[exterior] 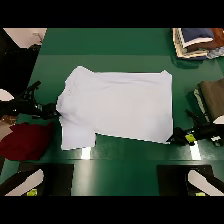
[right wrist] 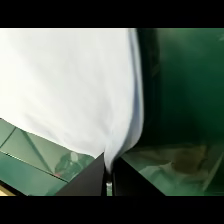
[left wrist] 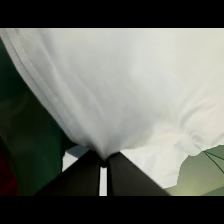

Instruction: Fold the shirts.

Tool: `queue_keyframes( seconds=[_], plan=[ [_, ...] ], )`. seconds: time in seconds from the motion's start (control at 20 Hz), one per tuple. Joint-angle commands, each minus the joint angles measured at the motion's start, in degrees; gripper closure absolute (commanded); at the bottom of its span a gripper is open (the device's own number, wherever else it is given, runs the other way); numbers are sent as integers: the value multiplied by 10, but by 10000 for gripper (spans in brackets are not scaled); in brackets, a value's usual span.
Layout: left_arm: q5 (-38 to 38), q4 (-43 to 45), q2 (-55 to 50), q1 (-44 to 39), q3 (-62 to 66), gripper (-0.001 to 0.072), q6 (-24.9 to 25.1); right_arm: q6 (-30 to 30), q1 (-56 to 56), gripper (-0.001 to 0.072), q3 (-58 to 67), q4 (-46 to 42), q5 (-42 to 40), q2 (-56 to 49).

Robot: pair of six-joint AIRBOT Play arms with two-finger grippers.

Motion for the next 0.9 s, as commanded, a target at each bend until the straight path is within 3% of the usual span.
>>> queue_keyframes(
  seconds=[0.0,0.2,0.4,0.65,0.85],
  plan=[
    [-9,-1,1,0,24,679,0,2,22,694,25,-3,-35,40],
    [-17,-7,49,0,170,679,-6,37,22,695,173,-3,-29,138],
    [-10,-25,95,0,401,678,-7,57,22,694,383,-4,-83,203],
    [-5,-37,103,0,701,679,-8,57,22,695,630,-9,-95,217],
    [36,-63,118,0,821,679,-33,57,5,694,765,-9,-74,217]
  ],
)
